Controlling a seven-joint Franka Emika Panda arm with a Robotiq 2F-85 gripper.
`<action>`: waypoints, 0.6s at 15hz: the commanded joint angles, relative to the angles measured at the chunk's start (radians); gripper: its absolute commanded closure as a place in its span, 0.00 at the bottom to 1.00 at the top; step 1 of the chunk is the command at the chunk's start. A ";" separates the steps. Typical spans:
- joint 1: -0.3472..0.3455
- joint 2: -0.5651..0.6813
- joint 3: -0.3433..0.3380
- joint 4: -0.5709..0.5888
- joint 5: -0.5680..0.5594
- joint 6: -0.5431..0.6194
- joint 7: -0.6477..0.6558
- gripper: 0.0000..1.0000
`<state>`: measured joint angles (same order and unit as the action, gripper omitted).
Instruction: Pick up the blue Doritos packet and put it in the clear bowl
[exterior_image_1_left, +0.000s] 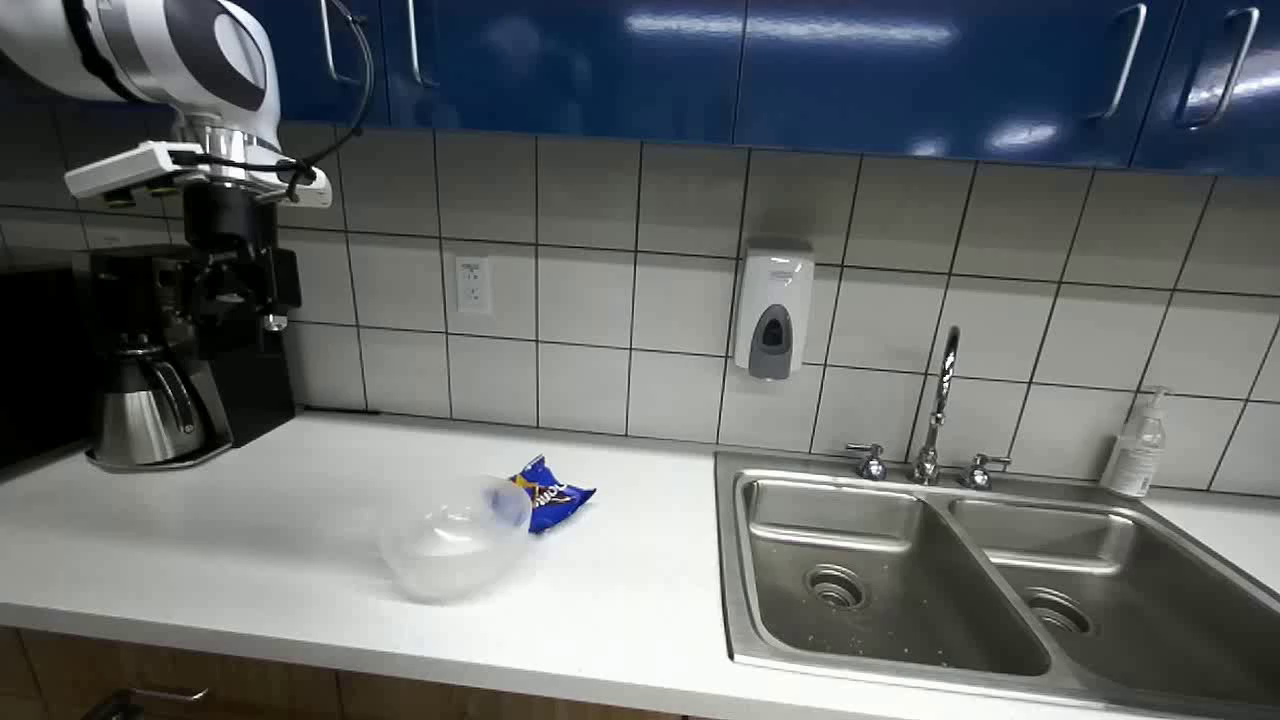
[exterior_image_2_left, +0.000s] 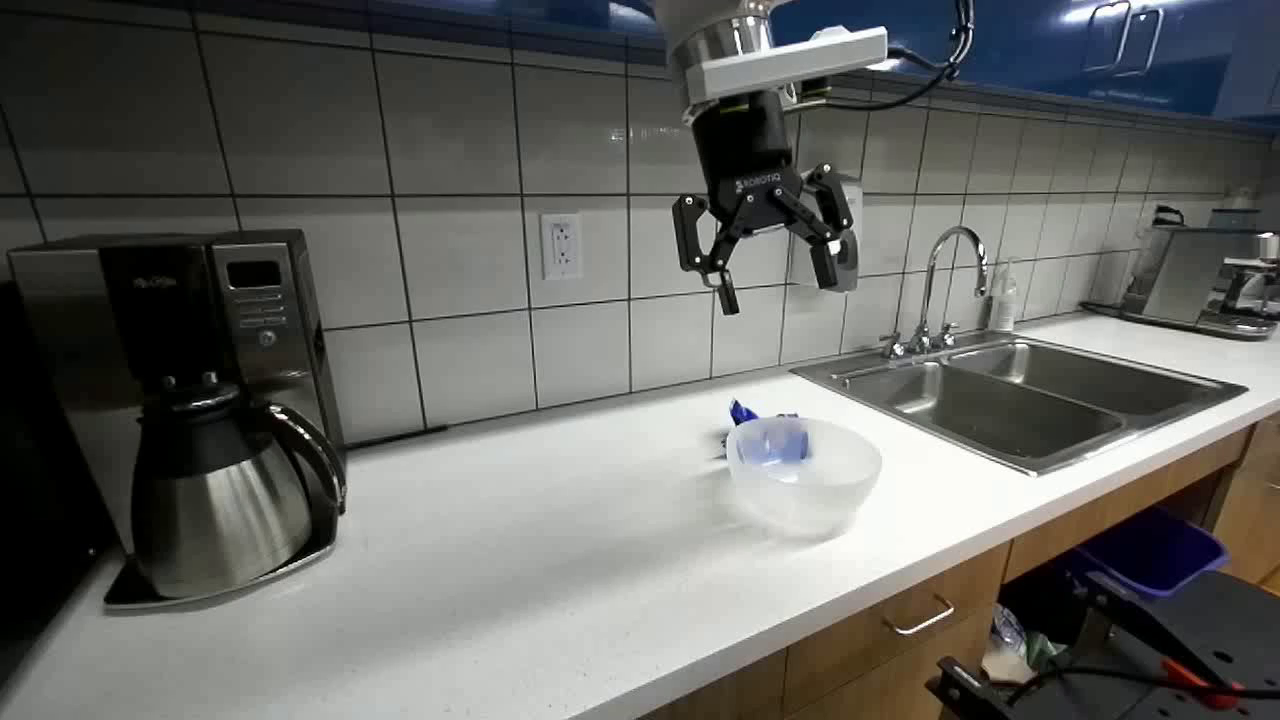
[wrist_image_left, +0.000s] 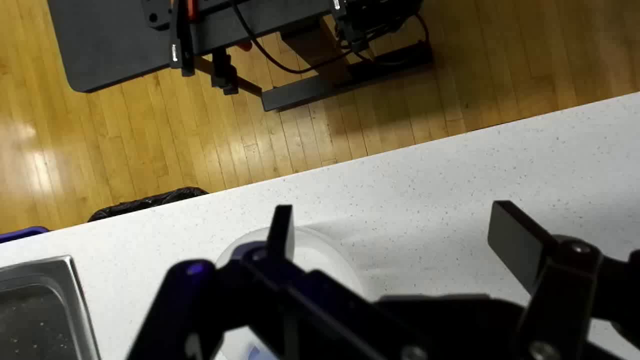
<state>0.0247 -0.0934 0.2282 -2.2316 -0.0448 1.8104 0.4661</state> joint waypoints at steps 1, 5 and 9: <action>0.031 0.002 -0.031 0.001 -0.003 -0.001 0.002 0.00; 0.031 0.002 -0.031 0.001 -0.003 -0.001 0.002 0.00; 0.027 0.015 -0.036 0.002 -0.010 0.012 -0.014 0.00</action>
<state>0.0247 -0.0921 0.2281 -2.2315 -0.0448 1.8108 0.4660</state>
